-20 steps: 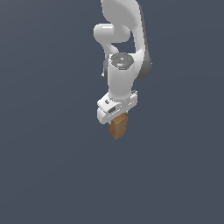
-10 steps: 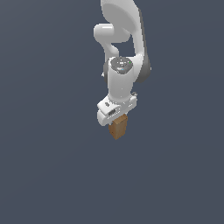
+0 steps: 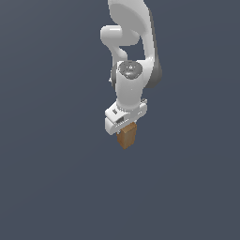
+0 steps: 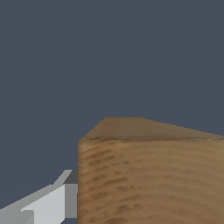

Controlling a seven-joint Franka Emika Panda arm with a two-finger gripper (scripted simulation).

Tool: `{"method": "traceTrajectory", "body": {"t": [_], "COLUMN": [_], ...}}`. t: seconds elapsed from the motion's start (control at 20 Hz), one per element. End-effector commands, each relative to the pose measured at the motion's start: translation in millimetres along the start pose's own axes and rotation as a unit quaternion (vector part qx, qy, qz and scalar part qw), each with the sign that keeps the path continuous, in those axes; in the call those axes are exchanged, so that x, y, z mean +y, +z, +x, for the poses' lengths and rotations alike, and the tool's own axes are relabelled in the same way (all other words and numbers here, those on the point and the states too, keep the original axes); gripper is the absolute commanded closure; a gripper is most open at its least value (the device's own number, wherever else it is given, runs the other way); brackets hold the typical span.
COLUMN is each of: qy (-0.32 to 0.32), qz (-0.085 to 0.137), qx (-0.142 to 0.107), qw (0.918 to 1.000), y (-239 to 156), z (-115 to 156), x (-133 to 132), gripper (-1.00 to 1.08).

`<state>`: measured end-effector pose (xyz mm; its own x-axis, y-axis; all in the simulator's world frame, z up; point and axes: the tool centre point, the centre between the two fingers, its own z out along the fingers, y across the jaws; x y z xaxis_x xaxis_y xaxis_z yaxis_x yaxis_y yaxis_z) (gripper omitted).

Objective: Pick up the object and move it to a goal position.

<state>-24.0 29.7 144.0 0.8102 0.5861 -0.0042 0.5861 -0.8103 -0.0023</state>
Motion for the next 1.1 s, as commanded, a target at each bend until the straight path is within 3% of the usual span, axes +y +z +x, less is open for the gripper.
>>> {"method": "traceTrajectory", "body": {"t": [0.0, 0.45, 1.05], "qy": [0.000, 0.000, -0.001], "qz": [-0.001, -0.002, -0.002], "qx": [0.002, 0.002, 0.002], "qw": [1.0000, 1.0000, 1.0000], "y": [-7.9, -61.2, -181.3], "z": [2.9, 17.8, 53.2], "x": [-2.4, -31.2, -95.3], "gripper": [1.08, 1.08, 1.08]}}
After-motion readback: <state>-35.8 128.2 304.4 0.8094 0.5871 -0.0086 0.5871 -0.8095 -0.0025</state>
